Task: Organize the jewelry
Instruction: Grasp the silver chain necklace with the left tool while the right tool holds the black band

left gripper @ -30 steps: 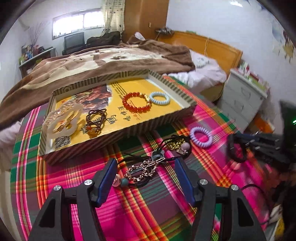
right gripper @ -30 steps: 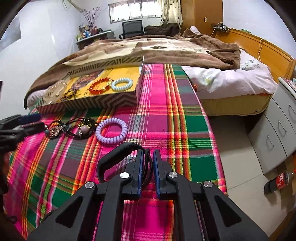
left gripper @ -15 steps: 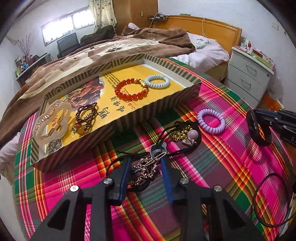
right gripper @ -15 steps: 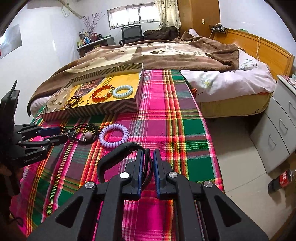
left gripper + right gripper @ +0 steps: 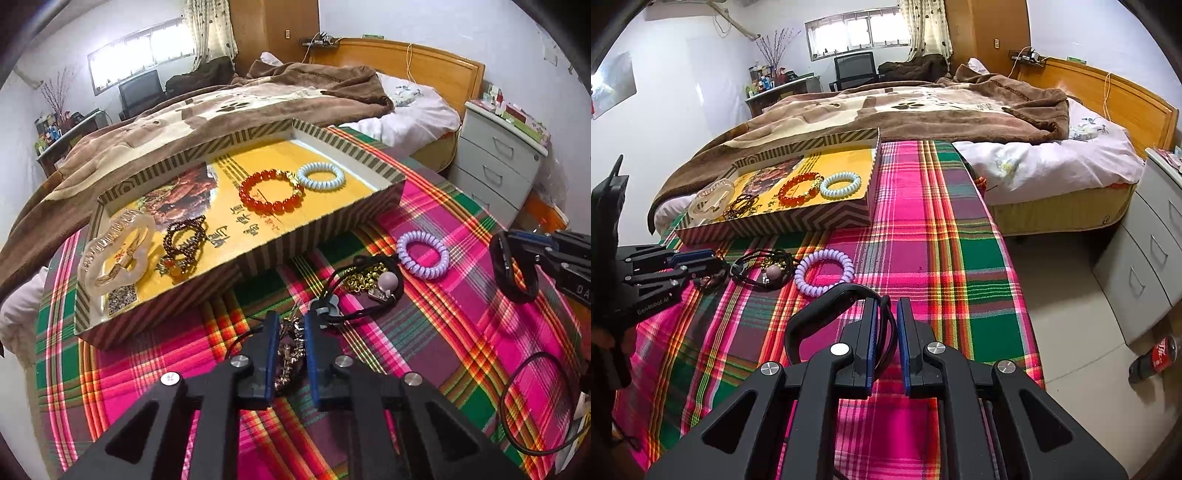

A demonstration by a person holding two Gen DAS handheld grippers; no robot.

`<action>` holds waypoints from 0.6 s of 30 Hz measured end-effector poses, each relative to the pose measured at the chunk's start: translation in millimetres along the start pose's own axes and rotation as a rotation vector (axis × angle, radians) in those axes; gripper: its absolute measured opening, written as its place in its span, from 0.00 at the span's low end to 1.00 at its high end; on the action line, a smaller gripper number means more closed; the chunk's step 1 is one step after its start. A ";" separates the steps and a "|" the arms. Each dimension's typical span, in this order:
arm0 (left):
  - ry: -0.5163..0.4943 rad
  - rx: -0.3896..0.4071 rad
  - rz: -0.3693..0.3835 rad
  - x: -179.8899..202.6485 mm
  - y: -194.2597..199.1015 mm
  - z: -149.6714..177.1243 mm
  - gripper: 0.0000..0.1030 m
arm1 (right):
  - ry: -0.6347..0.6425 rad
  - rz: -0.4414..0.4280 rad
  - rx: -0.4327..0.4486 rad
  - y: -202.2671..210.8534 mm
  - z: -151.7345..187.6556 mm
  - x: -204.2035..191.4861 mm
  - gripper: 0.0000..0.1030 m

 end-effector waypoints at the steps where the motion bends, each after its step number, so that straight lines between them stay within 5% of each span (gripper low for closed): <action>1: 0.007 0.005 0.002 -1.6 2.5 0.5 0.13 | 0.000 0.000 0.001 0.5 -0.1 -0.4 0.10; 18: 0.100 0.109 0.076 -27.9 48.1 -0.2 0.13 | -0.008 -0.027 0.038 18.9 -7.9 -3.5 0.10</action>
Point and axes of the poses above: each gripper's, at about its wrist camera, not at the fingertips, and y roughly against the way its jaws point, x to its right, z to its underside, the point moved 3 cm from there along -y, roughly the way its jaws point, and after that the axes turned 9 degrees about -x, right-handed, at the moved point
